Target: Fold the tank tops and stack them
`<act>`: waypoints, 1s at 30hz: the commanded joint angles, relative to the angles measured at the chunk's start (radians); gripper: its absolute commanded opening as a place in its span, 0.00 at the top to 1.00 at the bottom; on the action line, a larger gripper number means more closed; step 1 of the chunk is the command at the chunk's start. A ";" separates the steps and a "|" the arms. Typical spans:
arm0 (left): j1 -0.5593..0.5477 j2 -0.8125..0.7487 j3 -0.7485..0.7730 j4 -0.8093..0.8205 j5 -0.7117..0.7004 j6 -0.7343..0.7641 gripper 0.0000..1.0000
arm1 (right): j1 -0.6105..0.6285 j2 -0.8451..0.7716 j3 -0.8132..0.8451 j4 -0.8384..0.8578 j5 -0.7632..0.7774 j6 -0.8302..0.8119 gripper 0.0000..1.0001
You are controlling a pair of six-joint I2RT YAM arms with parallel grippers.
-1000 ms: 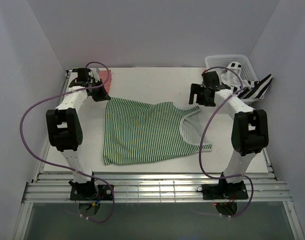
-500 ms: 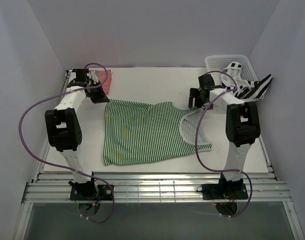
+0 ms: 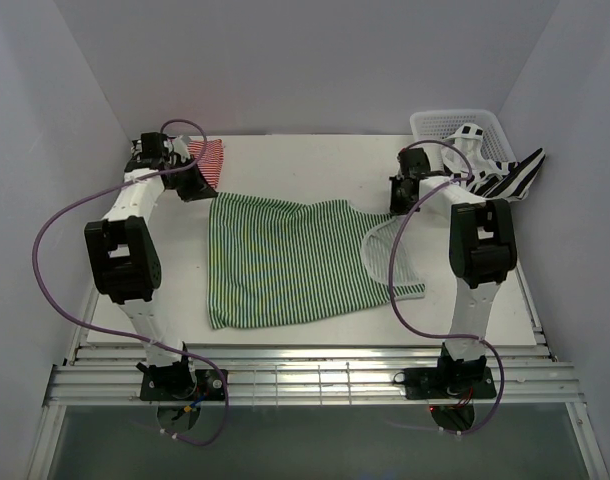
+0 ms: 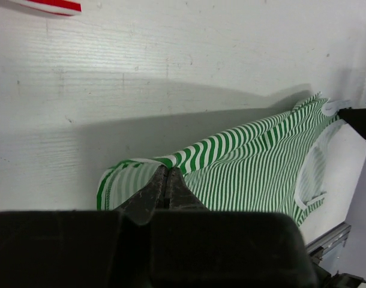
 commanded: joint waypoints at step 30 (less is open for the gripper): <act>0.197 -0.646 0.402 -0.047 0.128 -0.166 1.00 | -0.081 -1.118 0.042 -0.157 -0.161 -0.147 0.92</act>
